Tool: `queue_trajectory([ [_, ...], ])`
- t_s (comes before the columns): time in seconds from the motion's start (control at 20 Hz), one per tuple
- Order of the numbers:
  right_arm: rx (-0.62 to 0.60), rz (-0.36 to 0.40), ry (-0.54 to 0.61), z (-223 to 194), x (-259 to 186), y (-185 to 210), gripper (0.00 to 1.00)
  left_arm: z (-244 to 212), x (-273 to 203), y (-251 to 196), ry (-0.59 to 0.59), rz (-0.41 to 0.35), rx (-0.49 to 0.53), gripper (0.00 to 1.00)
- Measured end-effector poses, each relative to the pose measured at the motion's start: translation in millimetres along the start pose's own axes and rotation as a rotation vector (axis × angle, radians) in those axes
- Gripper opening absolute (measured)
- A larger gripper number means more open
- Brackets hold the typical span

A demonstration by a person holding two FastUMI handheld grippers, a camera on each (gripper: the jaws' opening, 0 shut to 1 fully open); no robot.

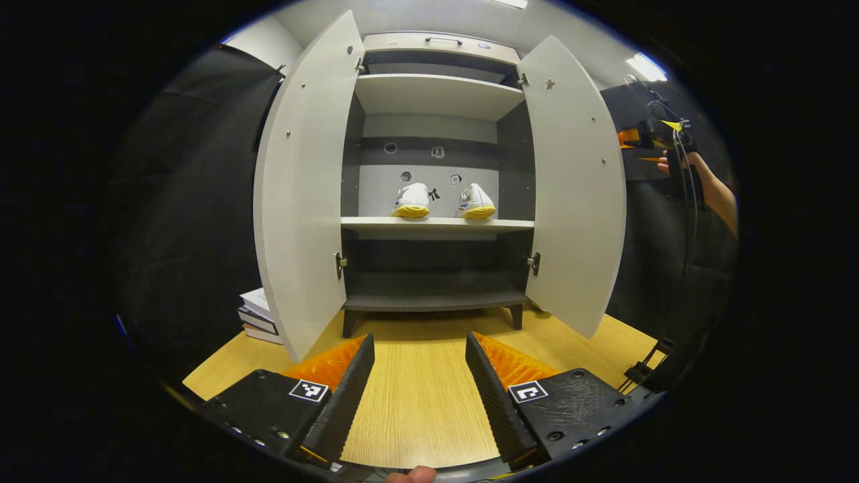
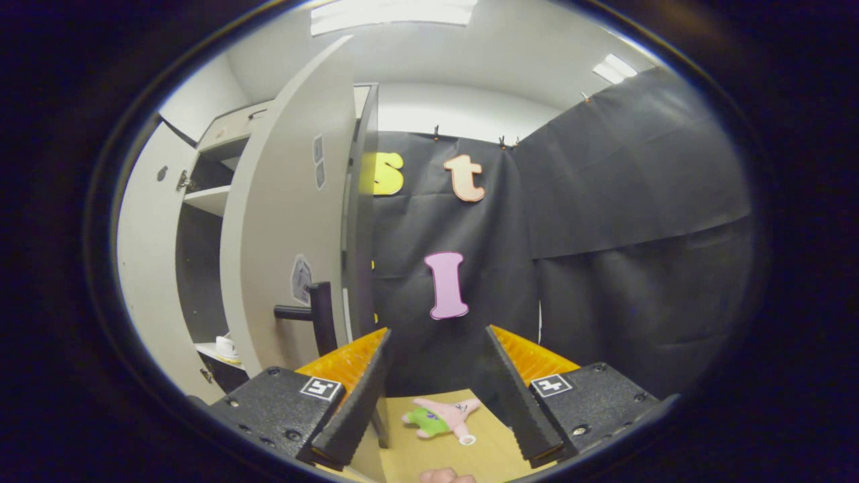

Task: Grab one shoe with the right hand and put it into the shoe cabinet, grab the other shoe with the left hand and put it into the shoe cabinet; then close the right door with the right hand and the left door with the left hand.

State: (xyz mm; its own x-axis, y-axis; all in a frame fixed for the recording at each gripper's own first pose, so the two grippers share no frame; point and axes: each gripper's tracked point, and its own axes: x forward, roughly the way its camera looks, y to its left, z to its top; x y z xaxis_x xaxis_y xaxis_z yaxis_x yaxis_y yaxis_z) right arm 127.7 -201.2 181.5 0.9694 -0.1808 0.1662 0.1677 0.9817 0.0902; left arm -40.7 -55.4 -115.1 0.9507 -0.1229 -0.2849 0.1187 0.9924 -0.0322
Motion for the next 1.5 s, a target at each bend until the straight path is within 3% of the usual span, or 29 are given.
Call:
queue_trajectory([
  [0.05, -0.008, 0.001, -0.002, 1, 0, 1, 0.82, -2, 0, -2, 0.003, -0.006, -0.001, 0.82],
  [0.1, -0.004, 0.005, 0.003, 0, -1, 3, 0.88, -1, 1, -3, 0.001, -0.011, 0.002, 0.82],
  [0.5, 0.054, 0.087, 0.01, -2, -13, 57, 0.88, -4, -6, 4, 0.001, -0.015, 0.004, 0.82],
  [1.3, 0.05, 0.258, -0.01, -5, 12, 197, 0.88, -14, -18, 64, 0.018, 0.11, -0.031, 0.82],
  [1.5, 0.047, 0.253, -0.01, -5, 17, 199, 0.89, -20, -25, 77, 0.026, 0.146, -0.045, 0.82],
])
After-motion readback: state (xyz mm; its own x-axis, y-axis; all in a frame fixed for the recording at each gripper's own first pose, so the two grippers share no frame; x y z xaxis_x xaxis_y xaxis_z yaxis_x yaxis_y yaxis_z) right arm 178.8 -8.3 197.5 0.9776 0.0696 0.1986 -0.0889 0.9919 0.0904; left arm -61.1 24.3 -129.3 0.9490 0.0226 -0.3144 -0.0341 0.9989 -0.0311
